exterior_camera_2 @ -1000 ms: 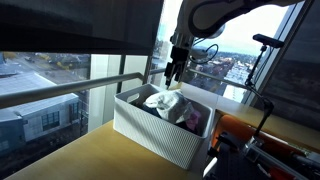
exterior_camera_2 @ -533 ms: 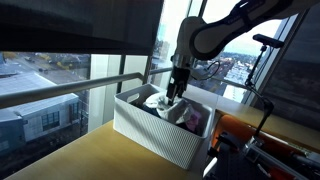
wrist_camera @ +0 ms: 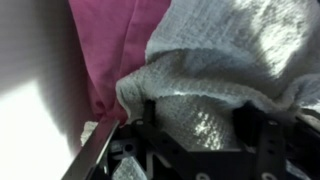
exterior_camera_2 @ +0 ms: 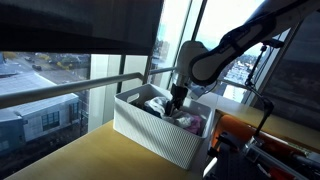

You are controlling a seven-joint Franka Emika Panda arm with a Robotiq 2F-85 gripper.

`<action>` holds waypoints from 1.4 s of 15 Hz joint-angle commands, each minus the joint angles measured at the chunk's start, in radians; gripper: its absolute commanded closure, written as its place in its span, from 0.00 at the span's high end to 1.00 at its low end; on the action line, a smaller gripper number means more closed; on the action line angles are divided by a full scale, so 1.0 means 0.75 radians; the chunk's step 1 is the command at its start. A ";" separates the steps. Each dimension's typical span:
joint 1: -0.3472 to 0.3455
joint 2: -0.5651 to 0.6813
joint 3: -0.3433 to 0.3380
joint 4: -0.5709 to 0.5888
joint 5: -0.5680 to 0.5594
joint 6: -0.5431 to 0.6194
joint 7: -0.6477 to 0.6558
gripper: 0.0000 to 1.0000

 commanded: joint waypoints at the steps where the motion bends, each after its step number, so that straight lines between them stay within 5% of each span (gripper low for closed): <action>1: -0.008 -0.072 0.034 -0.045 0.062 0.000 -0.042 0.43; 7: 0.011 -0.387 0.130 -0.218 0.191 -0.151 -0.090 0.02; 12: 0.066 -0.694 0.146 -0.244 0.193 -0.316 -0.080 0.05; 21: 0.231 -1.006 0.263 0.027 0.100 -0.482 -0.077 0.05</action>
